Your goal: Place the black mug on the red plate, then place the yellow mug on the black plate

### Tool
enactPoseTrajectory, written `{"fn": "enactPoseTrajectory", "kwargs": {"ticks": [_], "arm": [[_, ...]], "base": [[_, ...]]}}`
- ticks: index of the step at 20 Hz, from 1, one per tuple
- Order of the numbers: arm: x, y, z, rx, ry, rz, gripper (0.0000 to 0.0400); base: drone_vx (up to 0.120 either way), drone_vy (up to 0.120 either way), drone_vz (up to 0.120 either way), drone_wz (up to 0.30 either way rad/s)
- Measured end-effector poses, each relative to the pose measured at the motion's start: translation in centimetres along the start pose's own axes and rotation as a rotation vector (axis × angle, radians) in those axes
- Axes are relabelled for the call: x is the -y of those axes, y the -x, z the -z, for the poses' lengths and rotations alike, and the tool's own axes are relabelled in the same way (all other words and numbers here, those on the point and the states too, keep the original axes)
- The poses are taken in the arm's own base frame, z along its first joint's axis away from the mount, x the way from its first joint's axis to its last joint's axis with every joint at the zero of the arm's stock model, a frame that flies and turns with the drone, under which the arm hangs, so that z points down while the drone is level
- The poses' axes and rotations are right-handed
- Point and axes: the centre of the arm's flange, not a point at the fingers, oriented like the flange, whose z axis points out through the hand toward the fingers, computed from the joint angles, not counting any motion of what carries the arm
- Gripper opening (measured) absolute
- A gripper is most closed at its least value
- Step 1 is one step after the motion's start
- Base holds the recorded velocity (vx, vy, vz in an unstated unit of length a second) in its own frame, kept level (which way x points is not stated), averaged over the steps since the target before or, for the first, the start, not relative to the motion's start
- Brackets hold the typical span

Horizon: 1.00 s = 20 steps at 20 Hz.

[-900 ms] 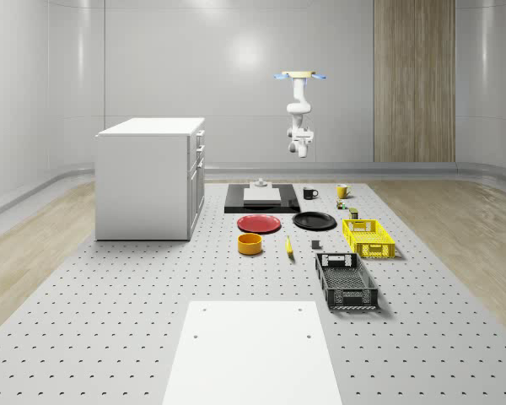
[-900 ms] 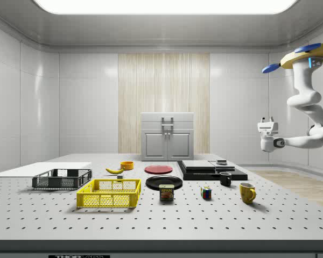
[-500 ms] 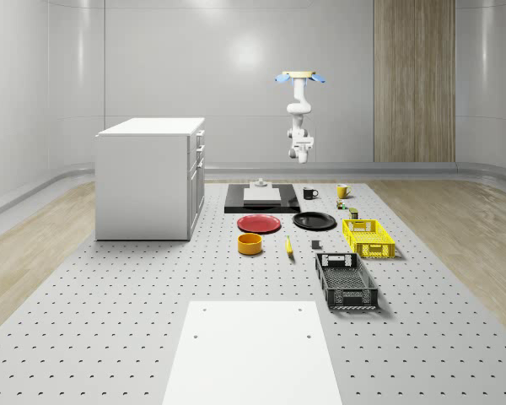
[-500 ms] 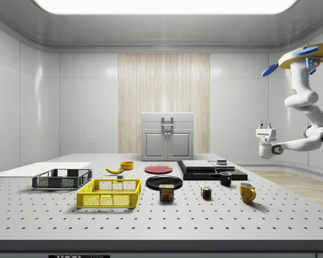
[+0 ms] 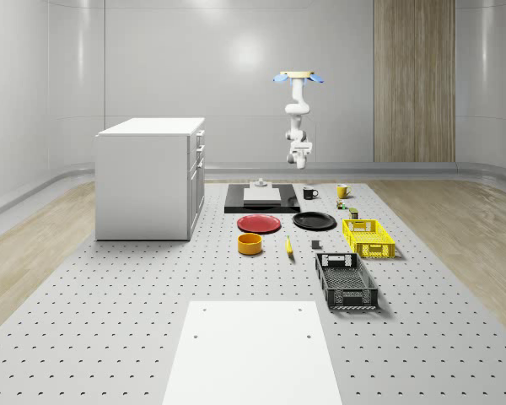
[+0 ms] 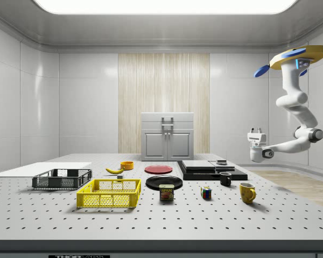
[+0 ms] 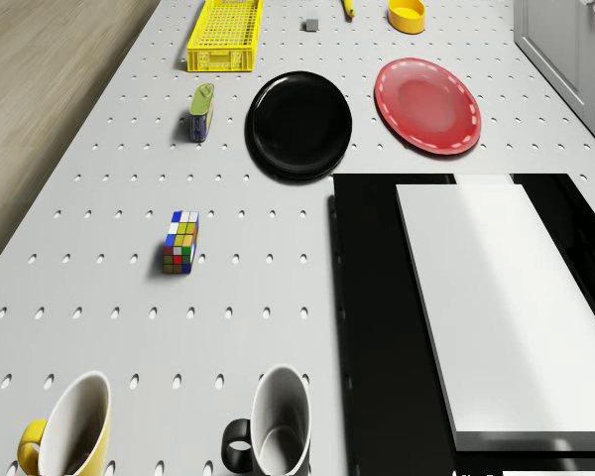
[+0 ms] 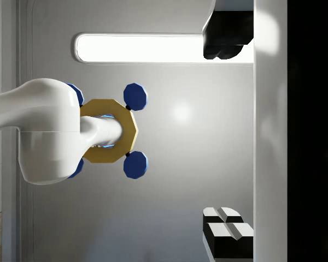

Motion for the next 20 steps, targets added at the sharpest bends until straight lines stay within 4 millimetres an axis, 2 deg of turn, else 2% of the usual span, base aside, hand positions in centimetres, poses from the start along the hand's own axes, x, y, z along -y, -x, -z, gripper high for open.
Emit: {"fn": "enactPoseTrajectory", "kwargs": {"ticks": [20], "arm": [[-0.04,0.08,0.52,-0.012,-0.009,0.000,0.0400]], "base": [[0.120,0.000,0.000,0.000]]}}
